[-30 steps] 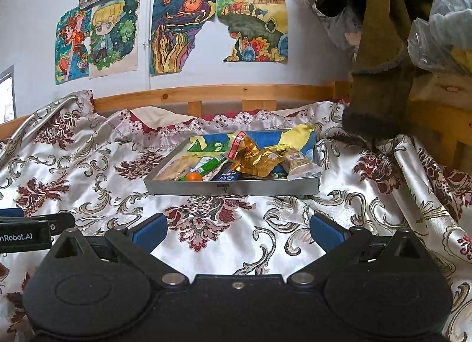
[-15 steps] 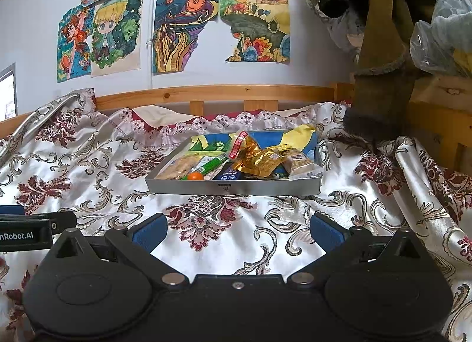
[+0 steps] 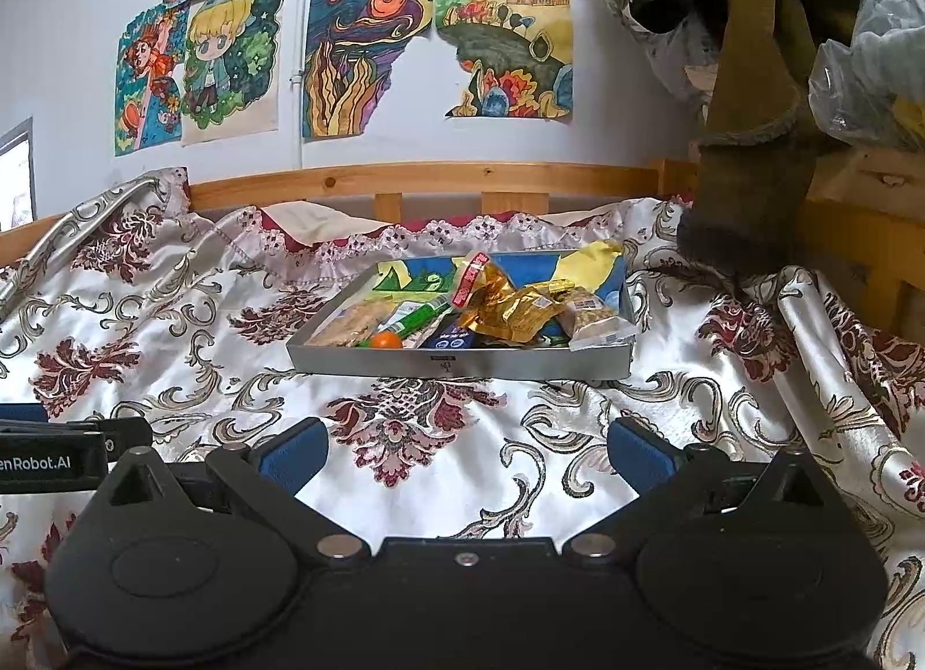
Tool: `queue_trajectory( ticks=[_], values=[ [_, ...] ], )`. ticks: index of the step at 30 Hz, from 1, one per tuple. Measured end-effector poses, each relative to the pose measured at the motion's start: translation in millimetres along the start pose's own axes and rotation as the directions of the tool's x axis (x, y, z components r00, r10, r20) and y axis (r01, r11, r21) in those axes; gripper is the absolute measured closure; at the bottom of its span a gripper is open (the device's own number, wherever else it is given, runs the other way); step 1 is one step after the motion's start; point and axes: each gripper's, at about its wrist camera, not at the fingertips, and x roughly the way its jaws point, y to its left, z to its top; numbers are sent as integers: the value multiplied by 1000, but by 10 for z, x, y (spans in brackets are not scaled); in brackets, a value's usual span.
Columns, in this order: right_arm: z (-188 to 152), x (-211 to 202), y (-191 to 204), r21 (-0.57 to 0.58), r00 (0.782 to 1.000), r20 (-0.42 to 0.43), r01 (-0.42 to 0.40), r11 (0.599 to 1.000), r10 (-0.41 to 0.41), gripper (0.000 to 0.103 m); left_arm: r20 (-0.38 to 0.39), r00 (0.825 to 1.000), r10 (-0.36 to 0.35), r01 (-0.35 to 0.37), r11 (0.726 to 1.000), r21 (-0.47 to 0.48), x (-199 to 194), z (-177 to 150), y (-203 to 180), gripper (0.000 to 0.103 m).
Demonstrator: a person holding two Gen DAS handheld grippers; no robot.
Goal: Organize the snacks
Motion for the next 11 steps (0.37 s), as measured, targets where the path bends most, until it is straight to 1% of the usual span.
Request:
queue_trajectory(
  ticks=[11],
  values=[
    [-11, 14, 2, -4, 1000, -5, -3, 1000, 3, 1, -13, 1000, 2, -2, 1000, 6, 15, -8, -19, 0]
  ],
)
